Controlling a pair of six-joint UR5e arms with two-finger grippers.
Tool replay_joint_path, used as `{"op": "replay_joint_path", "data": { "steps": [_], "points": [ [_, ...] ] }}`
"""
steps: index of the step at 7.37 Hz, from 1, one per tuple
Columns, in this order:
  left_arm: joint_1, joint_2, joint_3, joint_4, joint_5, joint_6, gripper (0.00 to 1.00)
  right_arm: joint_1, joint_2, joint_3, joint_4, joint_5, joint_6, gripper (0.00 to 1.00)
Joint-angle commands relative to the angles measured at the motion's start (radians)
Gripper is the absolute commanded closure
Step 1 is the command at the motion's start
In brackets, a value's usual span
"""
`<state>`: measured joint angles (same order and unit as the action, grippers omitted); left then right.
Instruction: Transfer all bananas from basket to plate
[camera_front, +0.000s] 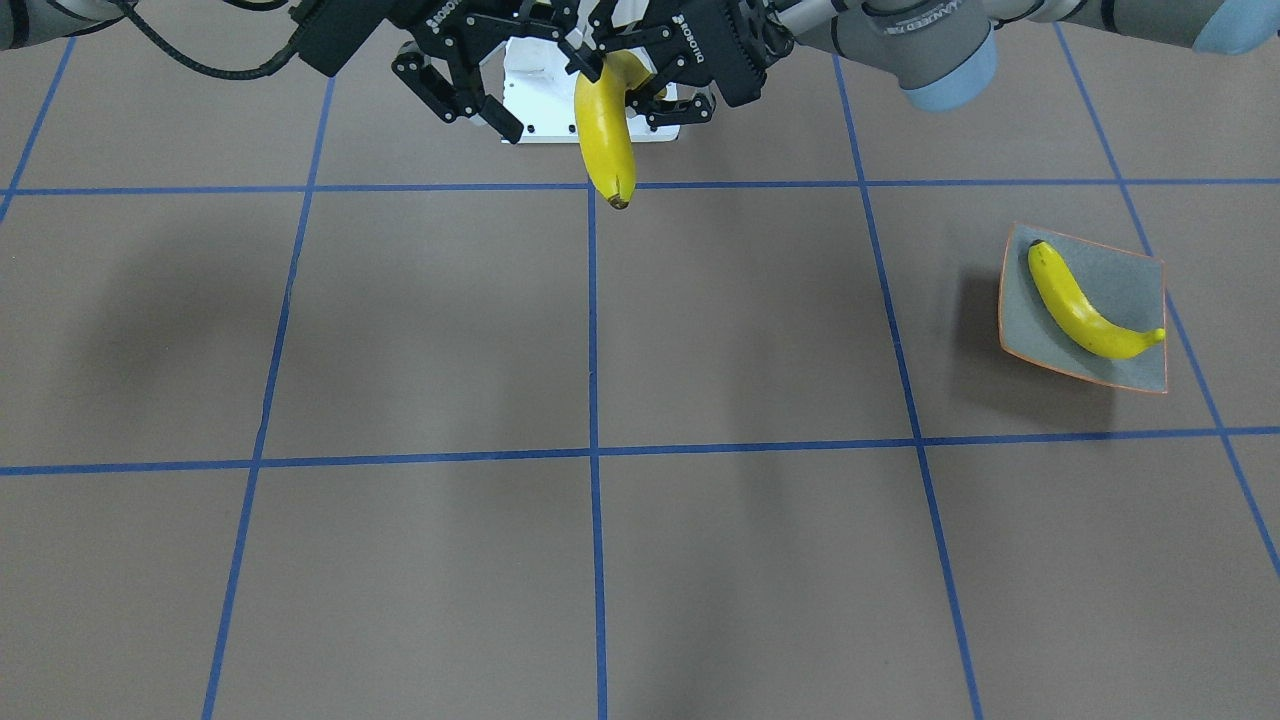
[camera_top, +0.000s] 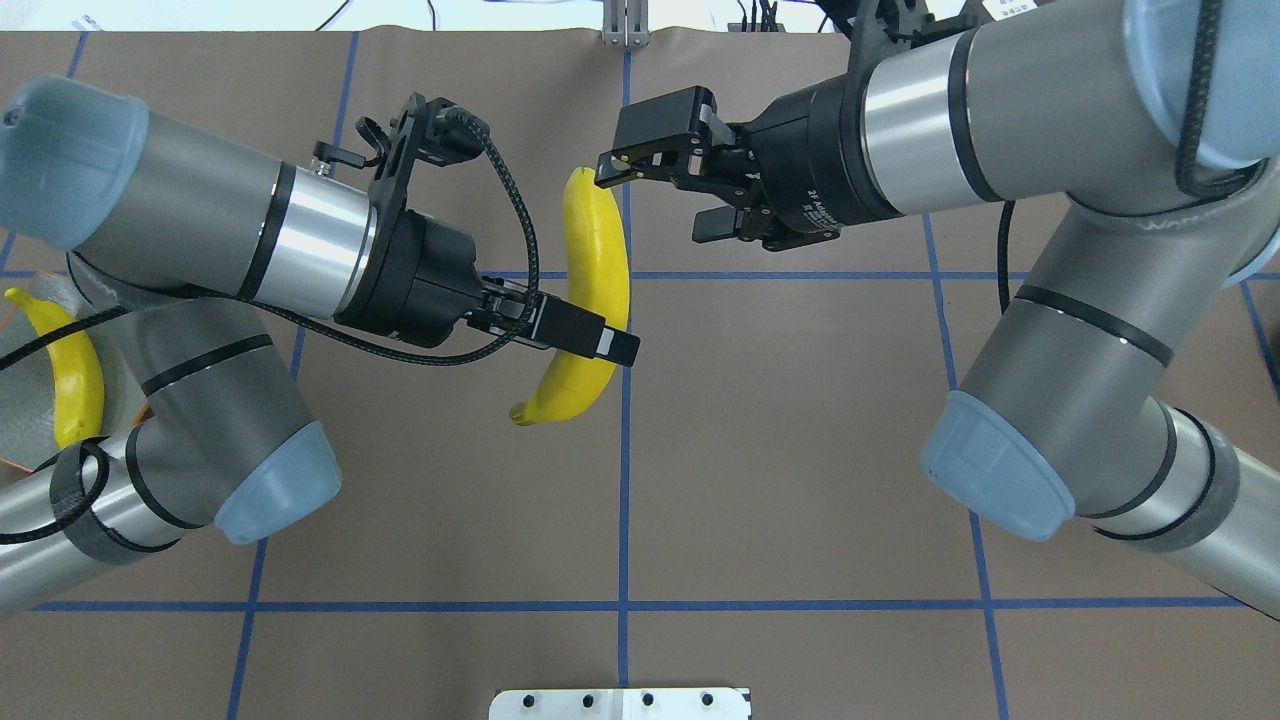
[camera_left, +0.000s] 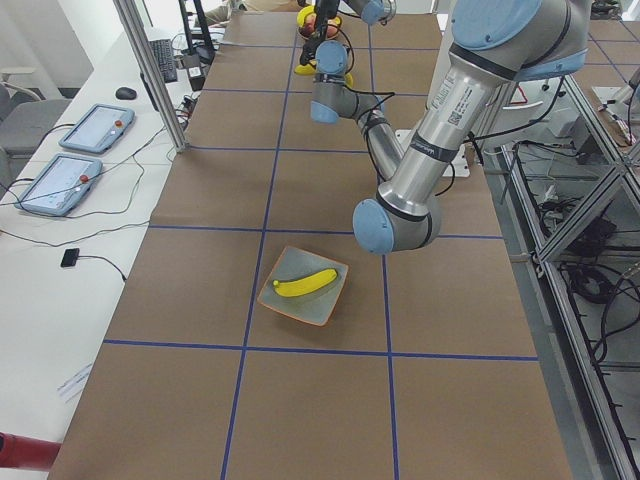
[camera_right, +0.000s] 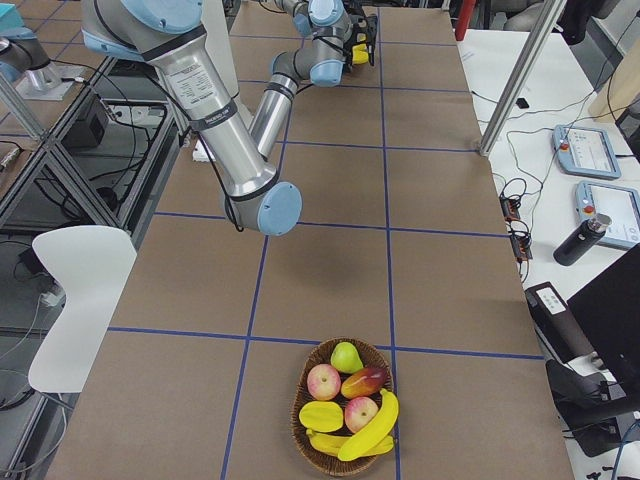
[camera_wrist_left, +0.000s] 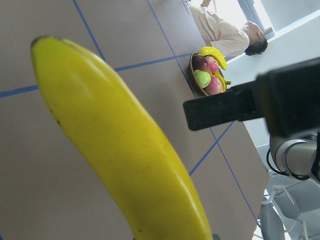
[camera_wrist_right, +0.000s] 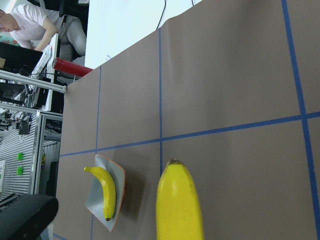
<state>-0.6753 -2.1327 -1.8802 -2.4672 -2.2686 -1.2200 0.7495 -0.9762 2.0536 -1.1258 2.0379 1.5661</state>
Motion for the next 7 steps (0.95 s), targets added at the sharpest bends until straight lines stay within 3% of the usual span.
{"op": "replay_joint_path", "data": {
  "steps": [1,4,7],
  "points": [
    [-0.006,0.132,-0.045,0.01,-0.006,-0.003,1.0,0.065,-0.088,-0.018,-0.008,0.005,-0.032,0.0],
    [-0.105,0.424,-0.109,0.013,0.0,-0.003,1.0,0.163,-0.224,-0.085,-0.031,0.051,-0.245,0.0],
    [-0.208,0.624,-0.099,0.017,0.009,0.013,1.0,0.259,-0.379,-0.089,-0.117,0.059,-0.542,0.0]
  ]
}}
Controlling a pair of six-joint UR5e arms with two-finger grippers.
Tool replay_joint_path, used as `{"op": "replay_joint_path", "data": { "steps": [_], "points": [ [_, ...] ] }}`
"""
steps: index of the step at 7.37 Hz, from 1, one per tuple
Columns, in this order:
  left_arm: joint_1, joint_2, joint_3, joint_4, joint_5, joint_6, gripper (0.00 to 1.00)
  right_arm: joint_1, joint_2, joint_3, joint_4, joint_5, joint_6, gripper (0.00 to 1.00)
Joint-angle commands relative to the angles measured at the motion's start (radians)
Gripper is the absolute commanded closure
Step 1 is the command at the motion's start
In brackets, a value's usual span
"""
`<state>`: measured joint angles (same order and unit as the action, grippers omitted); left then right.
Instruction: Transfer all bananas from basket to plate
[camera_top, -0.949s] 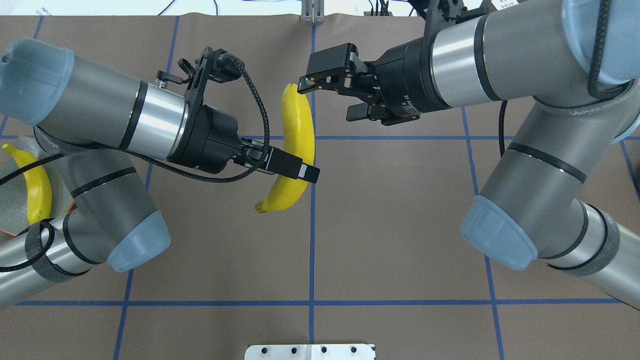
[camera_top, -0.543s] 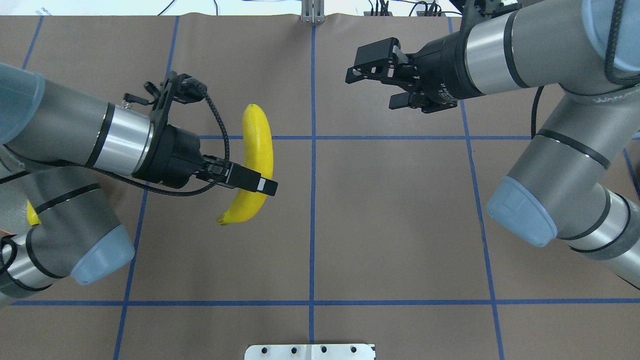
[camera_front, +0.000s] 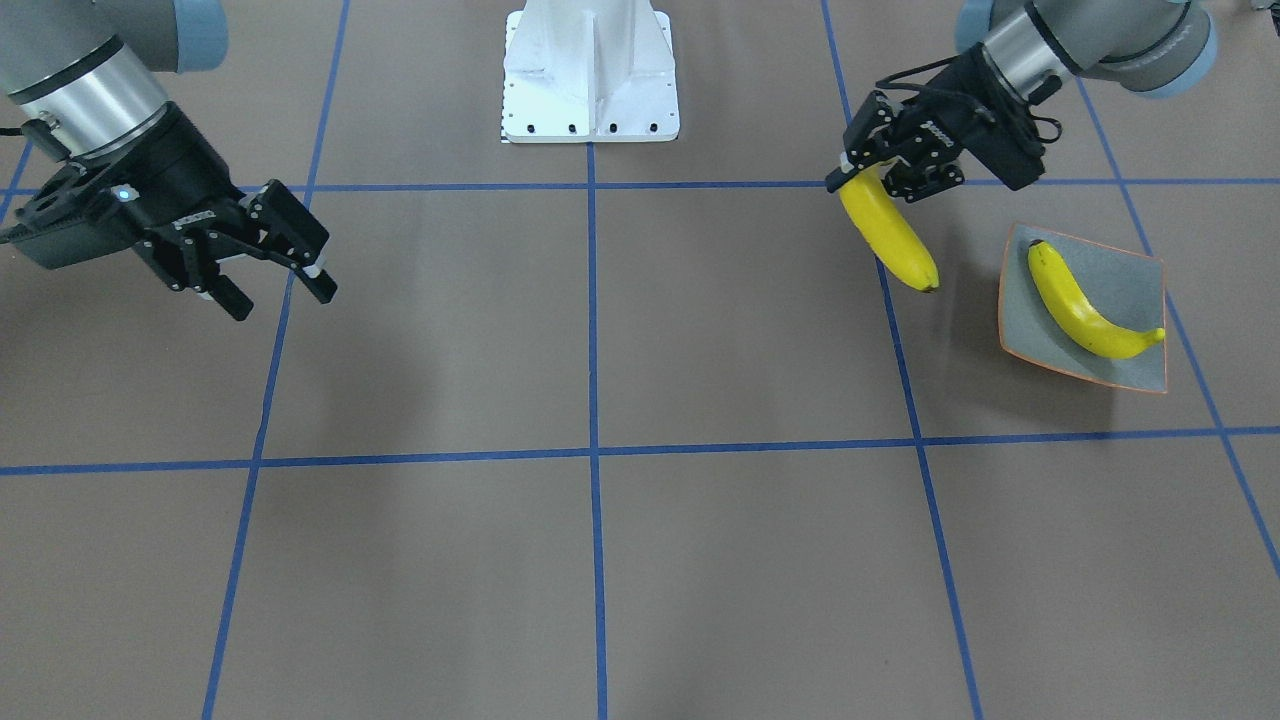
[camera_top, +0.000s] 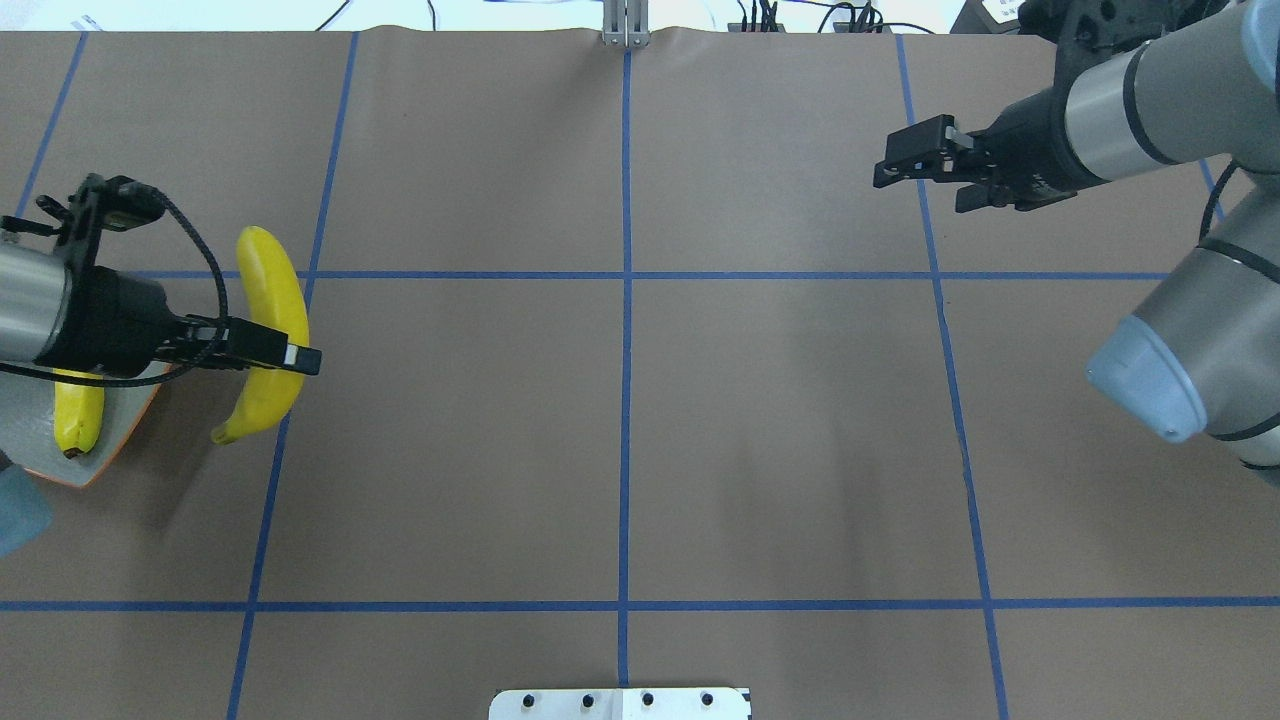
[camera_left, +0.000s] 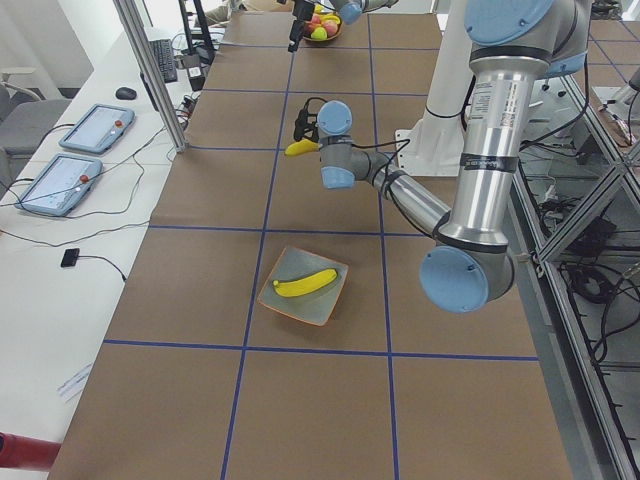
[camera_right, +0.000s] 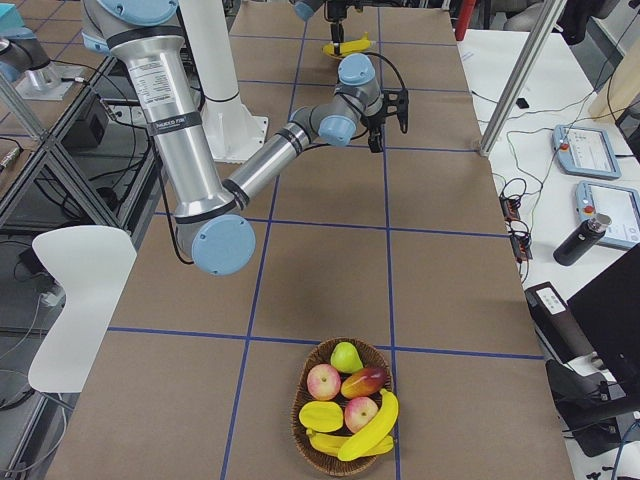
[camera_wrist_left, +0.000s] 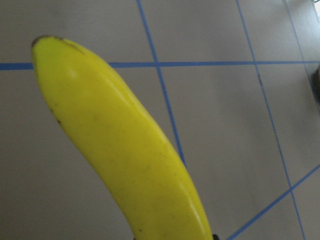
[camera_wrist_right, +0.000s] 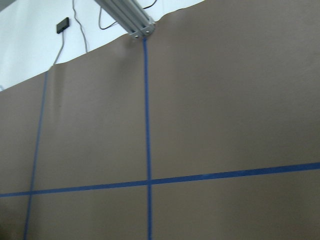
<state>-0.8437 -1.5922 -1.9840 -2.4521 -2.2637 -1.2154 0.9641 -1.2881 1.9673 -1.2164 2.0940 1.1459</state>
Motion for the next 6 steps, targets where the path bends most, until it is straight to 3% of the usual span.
{"op": "replay_joint_path", "data": {
  "steps": [1,3,5,6],
  "points": [
    [-0.047,0.139,0.01,0.002,0.057,0.011,1.0,0.097,-0.126,-0.005,-0.028,0.027,-0.243,0.0],
    [-0.034,0.178,0.075,0.008,0.16,0.064,1.0,0.252,-0.225,-0.037,-0.031,0.147,-0.515,0.0],
    [-0.032,0.172,0.122,0.158,0.261,0.205,1.0,0.378,-0.269,-0.095,-0.034,0.237,-0.735,0.0],
    [-0.038,0.172,0.14,0.198,0.263,0.27,0.99,0.424,-0.281,-0.117,-0.034,0.259,-0.808,0.0]
  ]
}}
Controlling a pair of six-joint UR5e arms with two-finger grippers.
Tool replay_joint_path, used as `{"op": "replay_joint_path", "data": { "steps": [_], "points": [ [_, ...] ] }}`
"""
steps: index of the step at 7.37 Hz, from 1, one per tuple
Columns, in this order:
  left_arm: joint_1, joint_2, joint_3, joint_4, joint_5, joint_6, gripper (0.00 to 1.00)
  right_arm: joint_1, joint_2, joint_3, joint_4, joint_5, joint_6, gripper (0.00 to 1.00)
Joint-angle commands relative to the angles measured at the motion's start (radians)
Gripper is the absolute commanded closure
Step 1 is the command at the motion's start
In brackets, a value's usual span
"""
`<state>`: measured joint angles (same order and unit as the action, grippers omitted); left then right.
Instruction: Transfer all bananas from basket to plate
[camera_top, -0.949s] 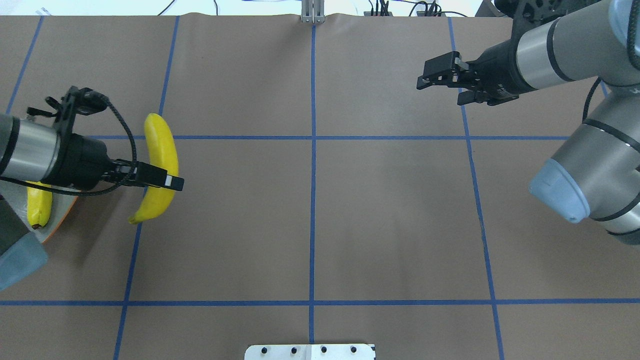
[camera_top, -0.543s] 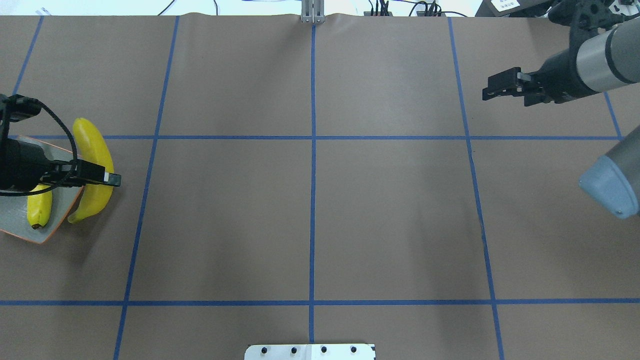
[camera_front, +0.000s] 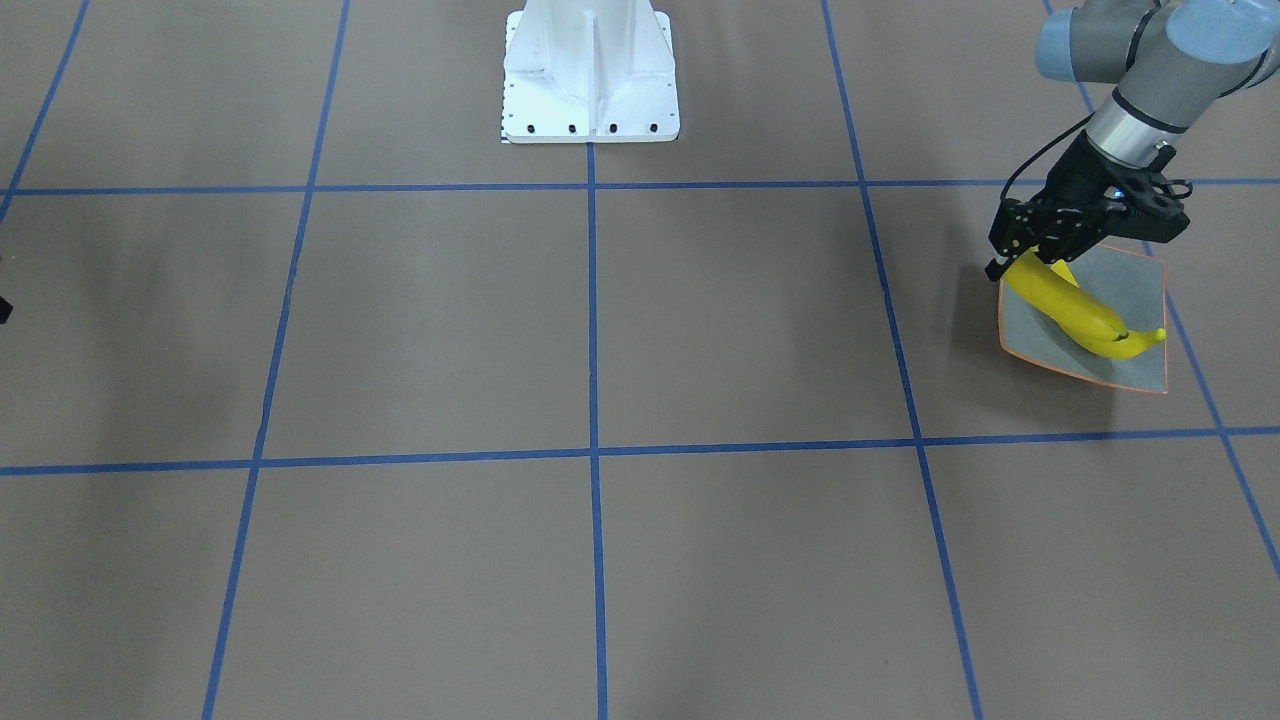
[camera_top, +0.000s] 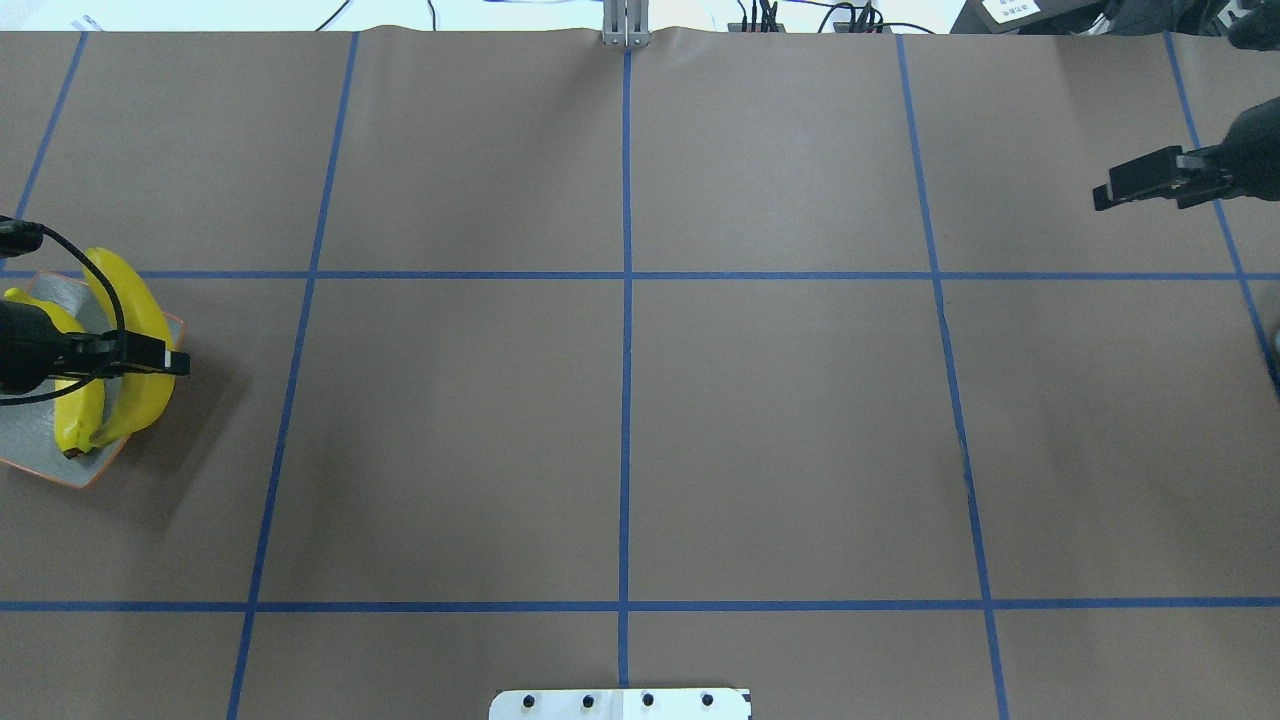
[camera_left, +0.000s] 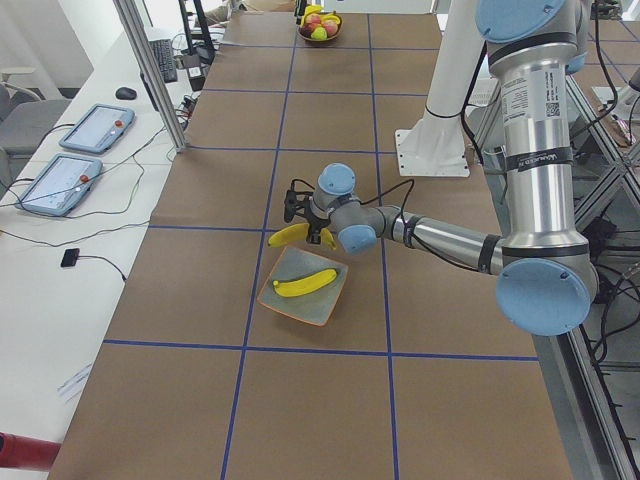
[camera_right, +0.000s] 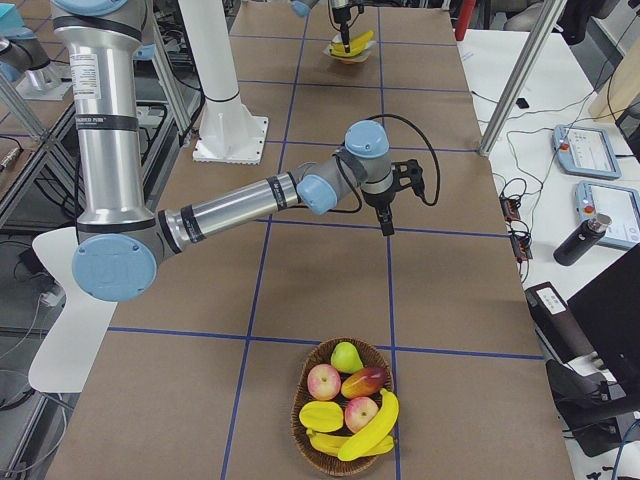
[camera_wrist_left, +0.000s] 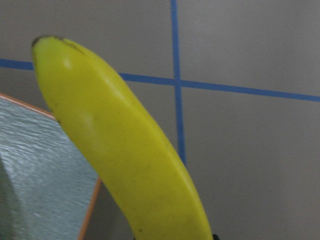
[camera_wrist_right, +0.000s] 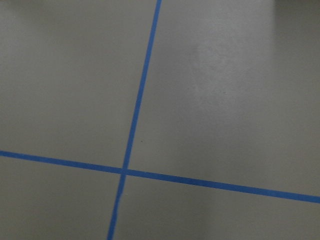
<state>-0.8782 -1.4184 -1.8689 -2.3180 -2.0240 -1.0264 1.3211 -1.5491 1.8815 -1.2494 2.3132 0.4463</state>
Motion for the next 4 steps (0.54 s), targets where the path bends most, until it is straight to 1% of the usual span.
{"op": "replay_joint_path", "data": {
  "steps": [1,2,3,4],
  "points": [
    [-0.005,-0.005,0.06,0.068,0.048,0.136,0.81,0.09,-0.023,-0.051,-0.002,0.044,-0.154,0.0],
    [-0.004,-0.014,0.082,0.069,0.056,0.141,0.63,0.095,-0.016,-0.061,-0.002,0.045,-0.156,0.0],
    [-0.002,-0.013,0.082,0.068,0.057,0.141,0.45,0.098,-0.014,-0.062,-0.004,0.045,-0.156,0.0],
    [-0.004,-0.014,0.079,0.063,0.059,0.166,0.0,0.108,-0.017,-0.062,-0.004,0.046,-0.159,0.0]
  ]
}}
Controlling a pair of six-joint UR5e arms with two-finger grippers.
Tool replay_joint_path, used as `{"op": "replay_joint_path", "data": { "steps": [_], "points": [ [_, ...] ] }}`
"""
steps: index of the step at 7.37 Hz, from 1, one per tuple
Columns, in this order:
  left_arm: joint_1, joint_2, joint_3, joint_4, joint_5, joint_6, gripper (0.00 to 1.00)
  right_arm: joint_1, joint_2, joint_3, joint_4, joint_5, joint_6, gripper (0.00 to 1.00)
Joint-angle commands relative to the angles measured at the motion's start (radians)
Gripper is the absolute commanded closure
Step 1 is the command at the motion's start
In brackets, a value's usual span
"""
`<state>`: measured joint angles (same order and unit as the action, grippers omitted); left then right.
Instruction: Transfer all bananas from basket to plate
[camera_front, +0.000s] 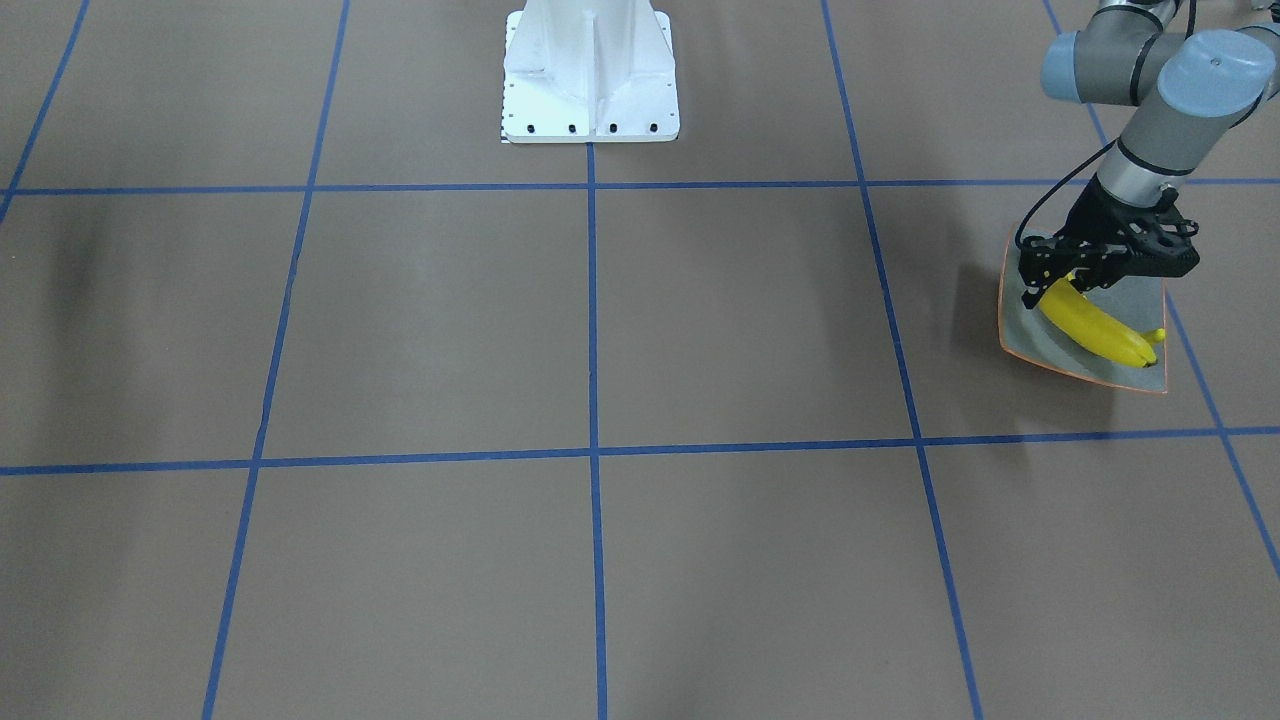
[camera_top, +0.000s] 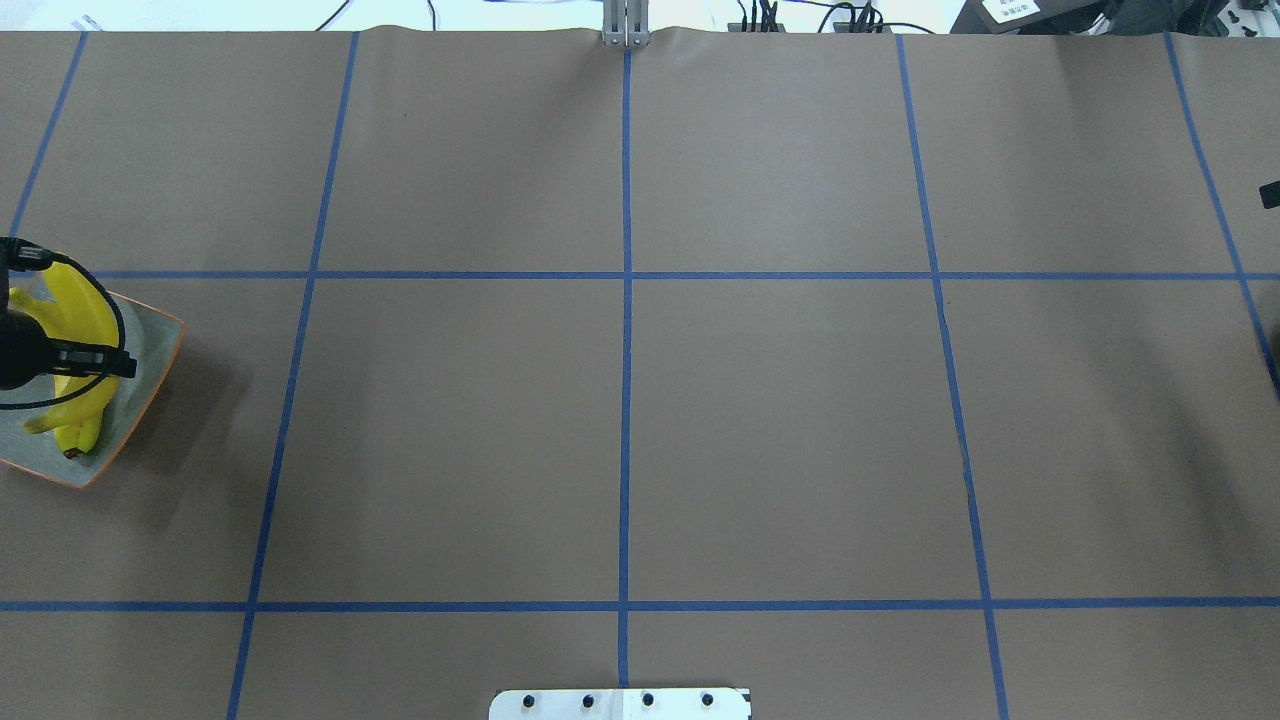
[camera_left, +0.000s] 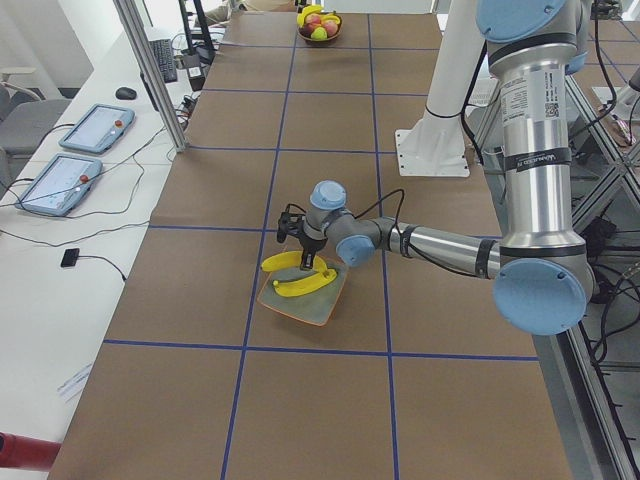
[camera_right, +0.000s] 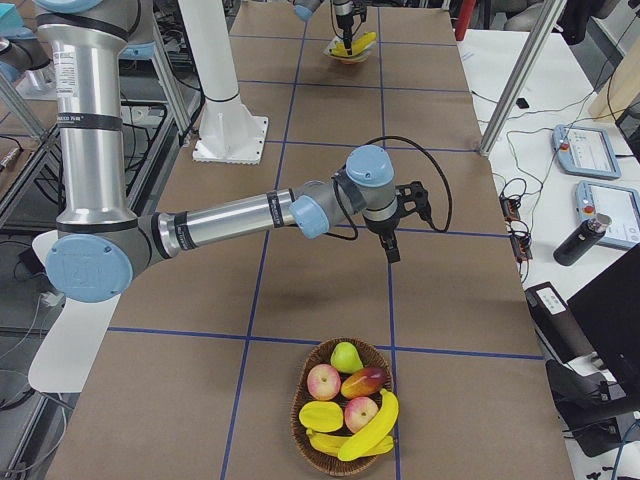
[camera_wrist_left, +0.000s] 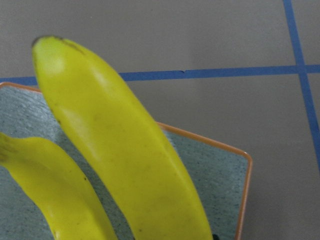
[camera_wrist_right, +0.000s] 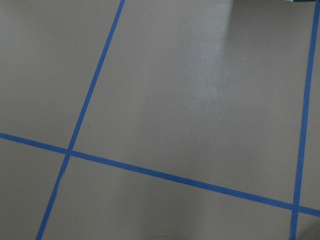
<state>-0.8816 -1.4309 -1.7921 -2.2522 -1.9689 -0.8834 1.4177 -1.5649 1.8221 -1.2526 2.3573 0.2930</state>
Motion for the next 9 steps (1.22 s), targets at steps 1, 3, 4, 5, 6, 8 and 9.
{"op": "replay_joint_path", "data": {
  "steps": [1,3,4,5,6,8,9],
  "points": [
    [-0.016,-0.008,-0.009,-0.001,-0.002,0.115,0.0,0.021,-0.001,-0.003,-0.001,0.002,-0.008,0.0],
    [-0.107,-0.013,-0.061,0.005,-0.098,0.142,0.0,0.046,-0.009,-0.017,-0.011,0.011,-0.066,0.0],
    [-0.169,-0.044,-0.091,0.005,-0.189,0.142,0.0,0.064,-0.004,-0.038,-0.034,0.013,-0.14,0.0],
    [-0.183,-0.062,-0.122,0.005,-0.214,0.135,0.0,0.096,-0.001,-0.093,-0.04,0.013,-0.27,0.0],
    [-0.18,-0.066,-0.127,0.005,-0.212,0.13,0.0,0.131,0.009,-0.168,-0.04,0.01,-0.431,0.0],
    [-0.18,-0.08,-0.125,0.003,-0.212,0.129,0.0,0.185,0.043,-0.353,-0.033,0.013,-0.656,0.0],
    [-0.18,-0.082,-0.127,0.003,-0.211,0.129,0.0,0.234,0.096,-0.48,-0.033,0.034,-0.772,0.0]
  ]
}}
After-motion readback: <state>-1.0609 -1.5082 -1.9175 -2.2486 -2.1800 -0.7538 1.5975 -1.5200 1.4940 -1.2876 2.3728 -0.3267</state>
